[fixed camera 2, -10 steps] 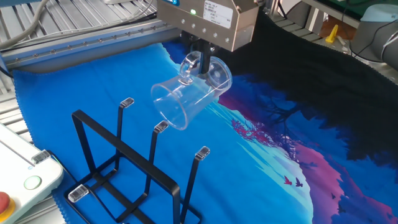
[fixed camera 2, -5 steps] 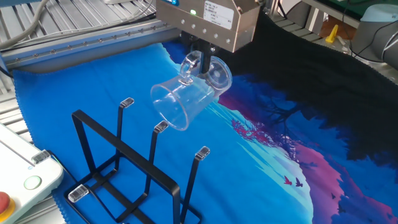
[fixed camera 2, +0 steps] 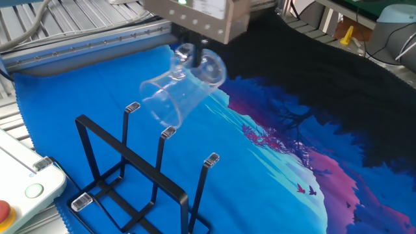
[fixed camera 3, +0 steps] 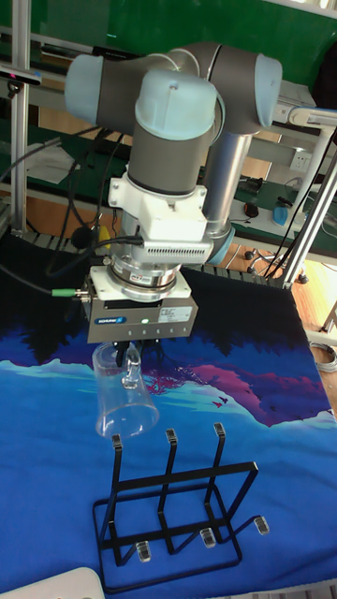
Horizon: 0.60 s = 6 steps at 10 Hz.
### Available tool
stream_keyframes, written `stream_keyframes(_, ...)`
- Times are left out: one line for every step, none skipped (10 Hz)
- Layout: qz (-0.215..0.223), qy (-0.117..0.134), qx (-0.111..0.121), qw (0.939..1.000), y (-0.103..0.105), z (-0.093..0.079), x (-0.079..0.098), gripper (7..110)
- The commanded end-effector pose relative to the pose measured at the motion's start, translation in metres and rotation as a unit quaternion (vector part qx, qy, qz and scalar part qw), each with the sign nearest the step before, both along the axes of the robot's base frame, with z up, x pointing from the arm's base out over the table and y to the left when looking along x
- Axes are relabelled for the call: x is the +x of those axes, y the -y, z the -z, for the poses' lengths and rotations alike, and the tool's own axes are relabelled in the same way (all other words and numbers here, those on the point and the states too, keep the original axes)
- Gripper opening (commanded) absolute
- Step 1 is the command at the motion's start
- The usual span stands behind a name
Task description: Put the cup on the cup rack
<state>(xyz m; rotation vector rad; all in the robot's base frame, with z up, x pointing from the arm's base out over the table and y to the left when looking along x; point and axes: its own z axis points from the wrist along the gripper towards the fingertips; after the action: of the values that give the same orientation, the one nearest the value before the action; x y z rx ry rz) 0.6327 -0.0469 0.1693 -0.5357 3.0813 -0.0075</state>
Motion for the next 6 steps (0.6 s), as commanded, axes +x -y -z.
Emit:
stream_keyframes(-0.018, -0.003, -0.004, 0.9998, 0.014, 0.001, 0.023, 7)
stream_keyframes(-0.022, -0.003, -0.012, 0.9997, 0.017, 0.0, 0.031, 7)
stream_keyframes(-0.025, -0.003, -0.014, 0.9996, 0.018, 0.0, 0.037, 7)
stream_keyframes(-0.025, -0.003, -0.014, 0.9996, 0.016, 0.002, 0.041, 7)
stream_keyframes(-0.025, -0.001, -0.021, 0.9995, 0.015, 0.004, 0.046, 7)
stream_keyframes(-0.025, 0.002, -0.024, 0.9994, 0.016, 0.008, 0.052, 7)
